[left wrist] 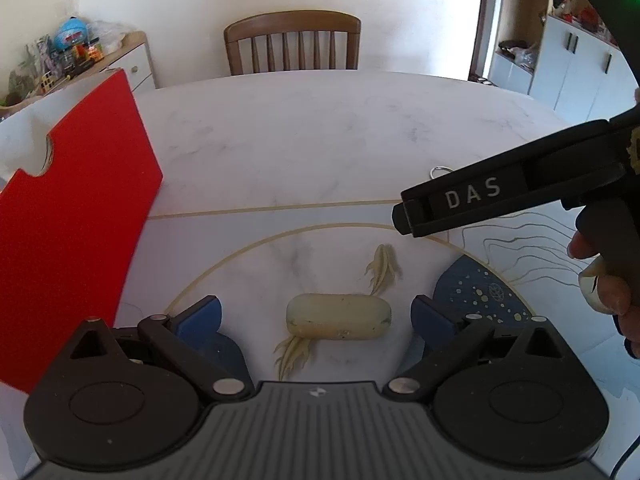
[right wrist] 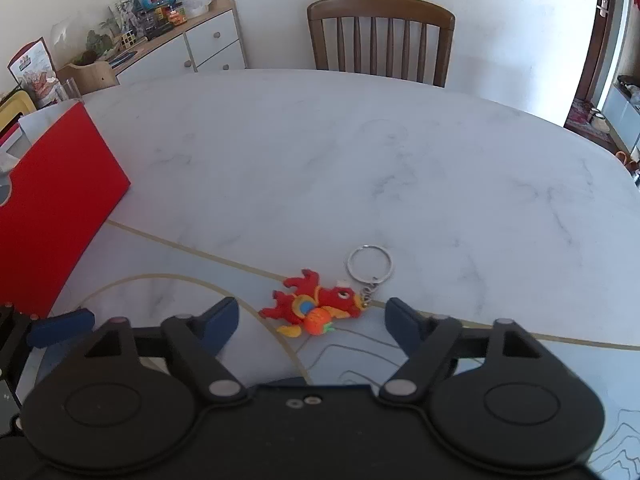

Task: Organize objects
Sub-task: 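Grasp the cream cylinder with left gripper while right gripper grasps the red plush charm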

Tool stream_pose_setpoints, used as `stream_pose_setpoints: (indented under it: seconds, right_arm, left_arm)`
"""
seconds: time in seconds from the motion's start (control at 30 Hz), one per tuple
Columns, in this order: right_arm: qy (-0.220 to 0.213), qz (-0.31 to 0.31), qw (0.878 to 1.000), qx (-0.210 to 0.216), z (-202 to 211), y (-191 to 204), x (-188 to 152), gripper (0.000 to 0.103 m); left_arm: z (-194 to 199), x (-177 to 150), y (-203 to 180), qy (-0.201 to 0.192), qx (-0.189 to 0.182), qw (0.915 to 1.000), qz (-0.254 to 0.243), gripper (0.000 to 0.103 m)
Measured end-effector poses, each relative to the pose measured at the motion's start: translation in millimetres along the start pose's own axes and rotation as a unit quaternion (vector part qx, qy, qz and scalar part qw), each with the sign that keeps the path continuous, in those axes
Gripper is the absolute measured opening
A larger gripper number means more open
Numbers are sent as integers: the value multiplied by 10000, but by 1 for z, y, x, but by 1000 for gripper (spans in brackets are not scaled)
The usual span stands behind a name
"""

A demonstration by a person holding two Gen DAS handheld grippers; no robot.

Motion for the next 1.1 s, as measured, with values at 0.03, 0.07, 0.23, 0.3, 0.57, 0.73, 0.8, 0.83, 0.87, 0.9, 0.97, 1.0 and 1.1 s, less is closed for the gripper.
stream_pose_setpoints:
  seconds: [0.03, 0.07, 0.23, 0.3, 0.57, 0.73, 0.8, 0.83, 0.87, 0.9, 0.97, 1.0, 1.1]
  right_arm:
    - [2, 9, 10000, 6, -1, 1, 0, 75]
    - [2, 14, 10000, -7, -2, 1, 0, 73]
    - [-37, 5, 9999, -108, -4, 1, 2, 62]
    - [-41, -2, 9999, -116, -4, 1, 2, 60]
    - [-62, -43, 9999, -91, 1, -1, 0, 59]
    - [-119, -61, 9999, -49, 13, 1, -3, 59]
    - [-172, -62, 9998, 4, 23, 2, -3, 59]
    - [-204, -59, 9998, 36, 29, 3, -4, 59]
    - [-232, -51, 9997, 68, 35, 3, -4, 59]
    - [-261, -32, 9996, 102, 42, 5, -5, 59]
    - [-284, 3, 9995, 154, 53, 7, -7, 59]
    - [-298, 36, 9994, 178, 60, 9, -8, 59]
    - [-361, 145, 9990, 224, 79, 13, -10, 59]
  left_arm:
    - [-1, 0, 0, 10, -3, 10000, 8, 97]
    - [-2, 0, 0, 29, -10, 10000, 22, 96]
    - [1, 1, -3, -26, -66, 10000, 49, 80]
    - [3, 1, -4, -39, -98, 9999, 39, 72]
    - [8, 4, -6, 6, -238, 9997, 106, 51]
    - [11, 6, -3, 103, -343, 9992, 178, 50]
    - [15, 7, -1, 104, -327, 9993, 147, 50]
    - [18, 8, 0, 103, -325, 9993, 129, 50]
    - [21, 9, 1, 94, -341, 9993, 123, 50]
    - [24, 9, 3, 96, -362, 9992, 131, 50]
    - [30, 11, 6, 122, -414, 9989, 166, 50]
    - [34, 12, 8, 123, -436, 9988, 180, 50]
    - [50, 12, 12, 68, -524, 9984, 192, 50]
Point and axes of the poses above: each gripper's, at about its wrist camera, not at the fingertips, and z roughly against the way its jaws point, y to its left, x to its top, the point moved 5 cm from there along -z, roughly the way its jaws point, and after that the axes turned 6 degrees about -y, right-handed, at the moved point
